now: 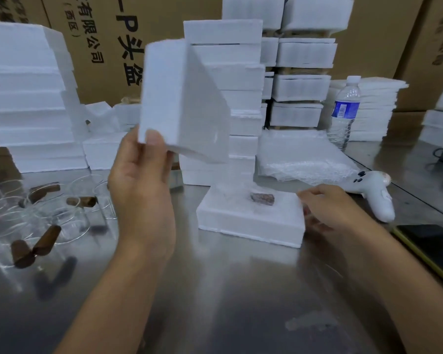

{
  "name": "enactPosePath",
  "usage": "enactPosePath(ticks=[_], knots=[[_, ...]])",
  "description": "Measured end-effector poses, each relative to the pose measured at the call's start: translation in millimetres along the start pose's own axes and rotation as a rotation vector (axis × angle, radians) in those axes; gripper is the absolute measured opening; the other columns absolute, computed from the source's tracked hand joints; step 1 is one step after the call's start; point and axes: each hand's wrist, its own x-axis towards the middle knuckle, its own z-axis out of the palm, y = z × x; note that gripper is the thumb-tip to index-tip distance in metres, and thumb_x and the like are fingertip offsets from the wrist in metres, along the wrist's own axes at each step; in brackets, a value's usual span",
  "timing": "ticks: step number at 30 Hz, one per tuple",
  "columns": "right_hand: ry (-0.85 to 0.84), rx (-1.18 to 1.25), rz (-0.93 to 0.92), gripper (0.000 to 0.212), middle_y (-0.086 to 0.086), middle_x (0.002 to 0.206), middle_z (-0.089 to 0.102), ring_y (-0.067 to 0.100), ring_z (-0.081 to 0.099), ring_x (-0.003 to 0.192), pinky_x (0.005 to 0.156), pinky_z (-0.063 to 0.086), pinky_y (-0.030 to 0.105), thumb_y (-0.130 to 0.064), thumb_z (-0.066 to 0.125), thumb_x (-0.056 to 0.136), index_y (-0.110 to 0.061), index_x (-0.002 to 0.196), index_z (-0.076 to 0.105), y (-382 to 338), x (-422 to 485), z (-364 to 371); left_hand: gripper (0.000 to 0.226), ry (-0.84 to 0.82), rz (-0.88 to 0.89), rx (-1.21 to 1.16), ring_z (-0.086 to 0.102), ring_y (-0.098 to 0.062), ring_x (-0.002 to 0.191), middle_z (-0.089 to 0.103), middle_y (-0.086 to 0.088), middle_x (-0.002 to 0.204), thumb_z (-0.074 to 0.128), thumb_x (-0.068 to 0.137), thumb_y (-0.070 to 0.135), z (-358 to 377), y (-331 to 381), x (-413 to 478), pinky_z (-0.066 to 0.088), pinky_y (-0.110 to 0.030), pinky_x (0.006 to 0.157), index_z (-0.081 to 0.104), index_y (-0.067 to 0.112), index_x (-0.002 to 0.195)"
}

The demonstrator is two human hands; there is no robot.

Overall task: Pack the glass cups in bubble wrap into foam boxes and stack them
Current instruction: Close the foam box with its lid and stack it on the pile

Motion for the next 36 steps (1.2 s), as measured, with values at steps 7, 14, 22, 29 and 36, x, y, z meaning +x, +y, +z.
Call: enactPosePath(ticks=[7, 14, 22, 29, 36], knots=[[0.064, 0.446, -0.308, 0.025, -0.004, 0.087, 0.065, 0.008, 0.060, 0.061, 0.061, 0.045, 0.026, -0.052, 0.043, 0.092, -0.031, 0.096, 0.057, -22.5, -11.8, 1.4, 0.022, 0.225, -0.659, -0.711, 0.063, -0.023, 0.110, 0.066, -0.009, 0.099, 0.047, 0.098, 0.026, -13.0, -12.4, 10.1, 0.053, -0.042, 0.088, 0.059, 0.009, 0.102], [-0.177, 0.751, -0.220, 0.025, -0.003, 0.089, 0.074, 0.012, 0.070, 0.074, 0.058, 0.055, 0.023, -0.037, 0.047, 0.095, -0.020, 0.106, 0.061, -23.5, -12.9, -0.9, 0.030, 0.108, -0.731, -0.405, 0.071, -0.018, 0.092, 0.071, -0.007, 0.101, 0.045, 0.099, 0.028, -9.7, -38.7, 0.3, 0.059, -0.033, 0.077, 0.060, 0.008, 0.115], [-0.016, 0.455, -0.164, 0.020, -0.009, 0.067, 0.068, 0.011, 0.062, 0.068, 0.070, 0.048, 0.027, -0.036, 0.053, 0.091, -0.023, 0.081, 0.065, -11.3, -1.0, 4.4, 0.033, 0.087, -0.409, 0.385, 0.063, -0.004, 0.082, 0.071, 0.014, 0.084, 0.039, 0.100, 0.022, -17.1, -59.0, -5.5, 0.048, -0.016, 0.076, 0.070, 0.026, 0.090], [0.029, 0.400, -0.126, 0.030, -0.021, 0.055, 0.061, 0.009, 0.054, 0.068, 0.062, 0.037, 0.024, -0.041, 0.057, 0.087, -0.024, 0.064, 0.065, 0.1, 2.6, 10.9, 0.020, -0.037, -0.352, 0.554, 0.056, -0.004, 0.099, 0.061, 0.011, 0.106, 0.050, 0.097, 0.029, -22.1, -67.7, -5.8, 0.039, -0.012, 0.079, 0.059, 0.030, 0.115], [0.034, 0.376, -0.112, 0.033, -0.015, 0.064, 0.065, 0.010, 0.056, 0.071, 0.070, 0.041, 0.026, -0.043, 0.053, 0.089, -0.019, 0.069, 0.064, 3.3, 2.2, 14.7, 0.020, -0.141, -0.315, 0.589, 0.050, 0.019, 0.090, 0.053, 0.031, 0.104, 0.048, 0.097, 0.034, -26.3, -67.2, -3.8, 0.035, 0.005, 0.069, 0.054, 0.045, 0.112]])
